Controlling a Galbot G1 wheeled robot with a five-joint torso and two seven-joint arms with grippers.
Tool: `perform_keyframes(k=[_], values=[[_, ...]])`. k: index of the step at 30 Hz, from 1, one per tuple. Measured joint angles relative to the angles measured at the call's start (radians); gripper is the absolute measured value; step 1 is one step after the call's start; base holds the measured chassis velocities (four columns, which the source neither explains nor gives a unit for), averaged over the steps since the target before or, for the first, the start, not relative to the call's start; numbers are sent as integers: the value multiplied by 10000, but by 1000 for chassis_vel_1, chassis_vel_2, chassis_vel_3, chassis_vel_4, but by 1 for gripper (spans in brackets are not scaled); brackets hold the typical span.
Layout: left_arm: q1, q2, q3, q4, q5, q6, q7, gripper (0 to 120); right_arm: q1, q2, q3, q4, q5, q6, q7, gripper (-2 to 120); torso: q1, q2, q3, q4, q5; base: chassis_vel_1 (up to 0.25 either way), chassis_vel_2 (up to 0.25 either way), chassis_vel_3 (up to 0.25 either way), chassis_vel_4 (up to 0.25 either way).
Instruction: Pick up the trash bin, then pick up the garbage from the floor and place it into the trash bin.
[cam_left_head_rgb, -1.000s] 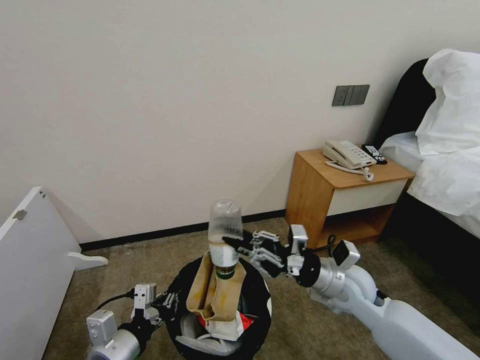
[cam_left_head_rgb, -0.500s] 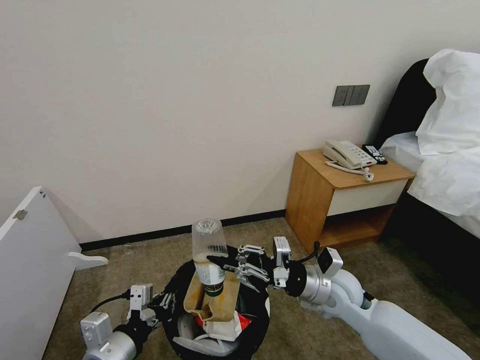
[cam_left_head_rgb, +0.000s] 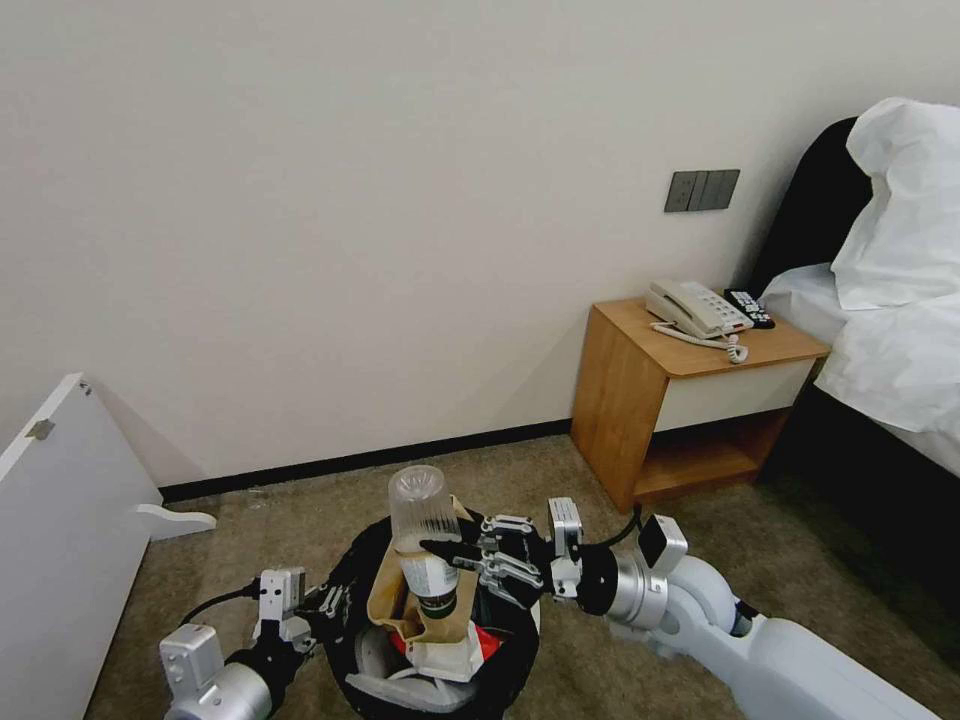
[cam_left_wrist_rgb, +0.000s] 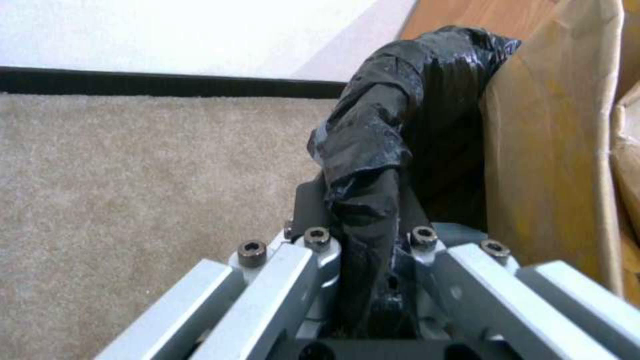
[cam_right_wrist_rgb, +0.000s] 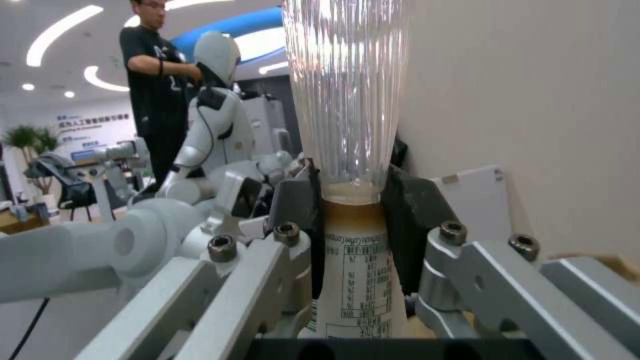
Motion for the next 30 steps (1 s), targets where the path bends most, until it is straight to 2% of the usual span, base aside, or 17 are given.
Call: perform_keyframes(k=[10, 24, 27, 29, 30], values=[[7, -22, 76, -8, 7, -3, 15, 4, -508, -360, 340, 125, -41, 0, -110, 19, 0, 0, 0, 0, 0, 0, 0, 0, 0], [34, -32, 119, -54, 14, -3, 23, 4, -846, -447, 627, 23, -262, 48, -25, 19, 0, 0, 0, -1, 0, 0, 0, 0, 0], [70, -25, 137, -86, 4, 0, 22, 4, -833, -394, 674, -62, -323, 75, 164, 32, 0, 0, 0, 1, -1, 0, 0, 0, 0], [74, -26, 149, -97, 0, 6, 22, 4, -819, -394, 674, -61, -323, 73, 234, 35, 0, 0, 0, 0, -1, 0, 0, 0, 0], [78, -31, 164, -110, -1, 12, 22, 4, -801, -394, 673, -50, -320, 69, 304, 42, 0, 0, 0, 0, -1, 0, 0, 0, 0]])
